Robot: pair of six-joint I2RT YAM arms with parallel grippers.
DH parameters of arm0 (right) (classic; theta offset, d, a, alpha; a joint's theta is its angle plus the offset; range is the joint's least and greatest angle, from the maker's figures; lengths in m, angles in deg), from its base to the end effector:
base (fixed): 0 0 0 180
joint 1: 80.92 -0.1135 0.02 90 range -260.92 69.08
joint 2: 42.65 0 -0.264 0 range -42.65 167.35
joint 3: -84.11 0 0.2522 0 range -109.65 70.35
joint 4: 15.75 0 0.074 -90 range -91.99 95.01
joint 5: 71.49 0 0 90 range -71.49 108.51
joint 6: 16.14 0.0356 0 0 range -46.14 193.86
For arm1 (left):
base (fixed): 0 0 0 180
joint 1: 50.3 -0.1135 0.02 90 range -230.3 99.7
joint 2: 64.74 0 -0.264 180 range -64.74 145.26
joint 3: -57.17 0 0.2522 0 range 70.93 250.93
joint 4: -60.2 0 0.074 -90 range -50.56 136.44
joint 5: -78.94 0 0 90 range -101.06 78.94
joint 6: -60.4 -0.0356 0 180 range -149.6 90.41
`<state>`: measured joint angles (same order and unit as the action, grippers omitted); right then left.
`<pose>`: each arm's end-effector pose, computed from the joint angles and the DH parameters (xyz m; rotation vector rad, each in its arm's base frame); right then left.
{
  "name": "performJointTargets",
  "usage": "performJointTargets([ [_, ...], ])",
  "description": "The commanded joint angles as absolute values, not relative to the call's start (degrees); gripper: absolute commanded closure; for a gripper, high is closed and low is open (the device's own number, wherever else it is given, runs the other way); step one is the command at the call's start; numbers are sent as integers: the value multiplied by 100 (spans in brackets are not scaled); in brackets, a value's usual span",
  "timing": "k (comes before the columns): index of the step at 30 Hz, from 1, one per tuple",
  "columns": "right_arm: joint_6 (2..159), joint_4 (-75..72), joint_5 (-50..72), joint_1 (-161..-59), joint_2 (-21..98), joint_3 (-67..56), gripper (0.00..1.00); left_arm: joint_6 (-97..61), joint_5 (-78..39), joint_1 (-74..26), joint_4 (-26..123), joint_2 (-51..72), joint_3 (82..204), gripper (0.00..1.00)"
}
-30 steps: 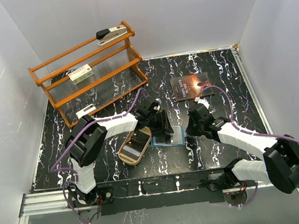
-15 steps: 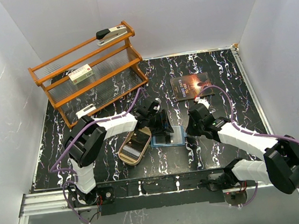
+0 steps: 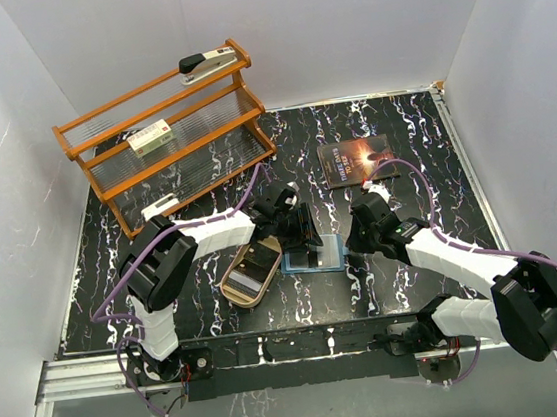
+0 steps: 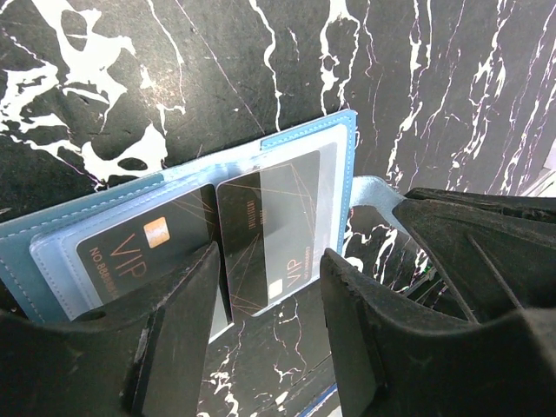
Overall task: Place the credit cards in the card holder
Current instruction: Insert the credit card into the card holder.
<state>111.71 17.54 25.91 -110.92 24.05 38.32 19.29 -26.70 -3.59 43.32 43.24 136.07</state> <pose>0.1886 0.1036 0.1773 0.2263 2.5253 0.3209 0.2654 -0.2957 0.1642 0.0960 2.6320 -1.0305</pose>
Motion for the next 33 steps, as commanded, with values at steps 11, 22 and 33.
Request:
performJointTargets([
  [11, 11253, 1489, 2497, -11112, 2260, 3888, 100, 2040, -2875, -125, 4439, 4519, 13849, 52],
  [22, 11328, 1322, 2394, -11115, 2266, 4030, 100, 2157, -2897, 57, 4664, 4664, 14079, 52],
  [33, 11246, 1410, 2623, -11115, 2291, 3918, 100, 2120, -2870, 195, 4677, 4620, 14089, 52],
])
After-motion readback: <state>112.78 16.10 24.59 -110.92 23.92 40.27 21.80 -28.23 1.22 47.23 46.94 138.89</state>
